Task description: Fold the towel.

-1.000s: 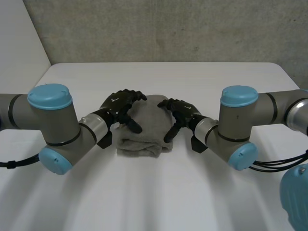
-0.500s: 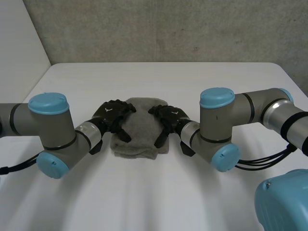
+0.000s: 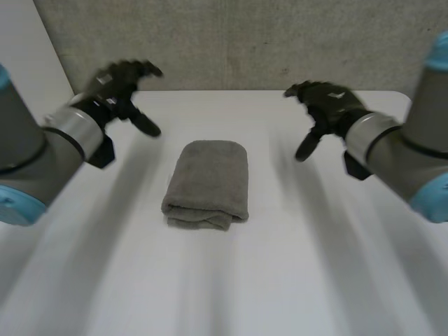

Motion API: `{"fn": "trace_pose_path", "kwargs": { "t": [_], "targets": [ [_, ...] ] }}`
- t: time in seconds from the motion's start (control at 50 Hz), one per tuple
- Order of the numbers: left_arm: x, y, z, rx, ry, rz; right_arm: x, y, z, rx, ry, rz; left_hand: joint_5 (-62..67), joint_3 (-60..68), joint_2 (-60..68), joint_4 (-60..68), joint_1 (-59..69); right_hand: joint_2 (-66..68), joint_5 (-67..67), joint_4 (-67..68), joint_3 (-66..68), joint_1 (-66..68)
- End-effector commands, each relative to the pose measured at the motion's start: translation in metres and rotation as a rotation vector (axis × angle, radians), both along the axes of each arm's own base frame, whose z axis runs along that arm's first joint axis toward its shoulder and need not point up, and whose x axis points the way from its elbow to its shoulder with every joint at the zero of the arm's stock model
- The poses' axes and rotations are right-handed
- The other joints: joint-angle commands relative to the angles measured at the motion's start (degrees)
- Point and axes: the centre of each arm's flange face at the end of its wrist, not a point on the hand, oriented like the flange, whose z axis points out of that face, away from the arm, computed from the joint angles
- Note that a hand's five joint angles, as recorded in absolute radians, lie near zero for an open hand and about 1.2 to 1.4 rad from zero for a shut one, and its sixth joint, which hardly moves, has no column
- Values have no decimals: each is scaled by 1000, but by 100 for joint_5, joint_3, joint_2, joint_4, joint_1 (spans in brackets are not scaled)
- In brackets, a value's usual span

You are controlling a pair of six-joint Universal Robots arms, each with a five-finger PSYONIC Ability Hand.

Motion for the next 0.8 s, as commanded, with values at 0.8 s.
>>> {"fn": "trace_pose_path", "kwargs": {
  "t": [0.8],
  "targets": [
    [15, 22, 27, 81, -30, 108, -73, 10, 66, -246, -74, -223, -812, -246, -1008, -288, -1171, -363, -358, -342, -37, -122]
  ]
}}
